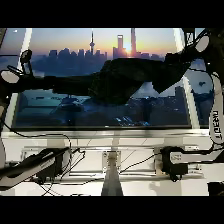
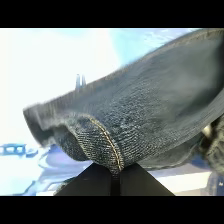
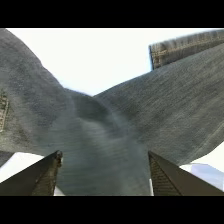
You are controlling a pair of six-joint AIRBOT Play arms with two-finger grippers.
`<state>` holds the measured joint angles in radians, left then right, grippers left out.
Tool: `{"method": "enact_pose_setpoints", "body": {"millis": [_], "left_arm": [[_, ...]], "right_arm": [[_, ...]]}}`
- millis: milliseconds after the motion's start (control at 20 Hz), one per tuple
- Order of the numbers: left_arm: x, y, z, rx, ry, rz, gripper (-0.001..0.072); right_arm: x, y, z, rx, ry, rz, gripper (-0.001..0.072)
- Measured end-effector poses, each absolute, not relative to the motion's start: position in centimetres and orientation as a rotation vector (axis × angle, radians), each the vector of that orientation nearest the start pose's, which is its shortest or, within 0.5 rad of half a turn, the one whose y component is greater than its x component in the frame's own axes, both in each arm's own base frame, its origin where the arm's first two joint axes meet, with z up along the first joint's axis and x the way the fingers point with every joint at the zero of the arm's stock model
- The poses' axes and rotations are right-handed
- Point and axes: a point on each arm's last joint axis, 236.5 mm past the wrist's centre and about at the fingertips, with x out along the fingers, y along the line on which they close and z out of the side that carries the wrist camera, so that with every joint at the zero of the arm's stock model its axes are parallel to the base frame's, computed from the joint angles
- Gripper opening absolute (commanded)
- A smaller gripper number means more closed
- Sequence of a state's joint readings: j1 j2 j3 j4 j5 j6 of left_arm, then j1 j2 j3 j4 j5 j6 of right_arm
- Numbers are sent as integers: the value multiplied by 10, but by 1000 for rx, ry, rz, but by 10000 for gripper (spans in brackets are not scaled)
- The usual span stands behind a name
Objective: Fold the clothes and pants, and hang the long-sleeved shirts on hangers.
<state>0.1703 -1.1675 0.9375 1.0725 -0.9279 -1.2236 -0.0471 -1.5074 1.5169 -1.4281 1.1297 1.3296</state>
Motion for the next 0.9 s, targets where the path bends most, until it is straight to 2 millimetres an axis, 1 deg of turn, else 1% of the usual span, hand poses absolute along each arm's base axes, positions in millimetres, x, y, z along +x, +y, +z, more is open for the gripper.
{"method": "enact_pose_setpoints", "body": {"millis": [50, 100, 150, 200, 250, 300, 450, 500, 600, 700, 800, 900], "left_arm": [[389, -25, 11, -275, 1046, -216, 28], [389, -25, 12, -275, 1044, -216, 28], [389, -25, 12, -274, 1043, -216, 27], [390, -25, 13, -274, 1041, -216, 28], [390, -25, 13, -274, 1041, -216, 28], [390, -25, 13, -273, 1040, -216, 28], [390, -25, 14, -273, 1040, -217, 28], [390, -25, 14, -273, 1040, -217, 27], [389, -27, 14, -282, 1044, -224, 27], [388, -33, 19, -306, 1039, -239, 27], [387, -38, 29, -325, 1019, -254, 28], [386, -42, 43, -338, 985, -267, 28]], "right_arm": [[478, 17, 49, -50, 1104, 206, 626], [476, 30, 50, -40, 1104, 247, 626], [474, 48, 51, -40, 1101, 297, 627], [471, 73, 53, -38, 1096, 363, 626], [465, 103, 54, -56, 1092, 442, 626], [459, 130, 54, -94, 1088, 511, 626], [432, 221, 44, -254, 1059, 715, 626], [420, 250, 37, -325, 1045, 776, 626], [394, 303, 20, -469, 1013, 885, 626], [367, 349, 1, -590, 978, 977, 627], [341, 384, -17, -681, 948, 1050, 627], [325, 408, -32, -750, 909, 1098, 627]]}}
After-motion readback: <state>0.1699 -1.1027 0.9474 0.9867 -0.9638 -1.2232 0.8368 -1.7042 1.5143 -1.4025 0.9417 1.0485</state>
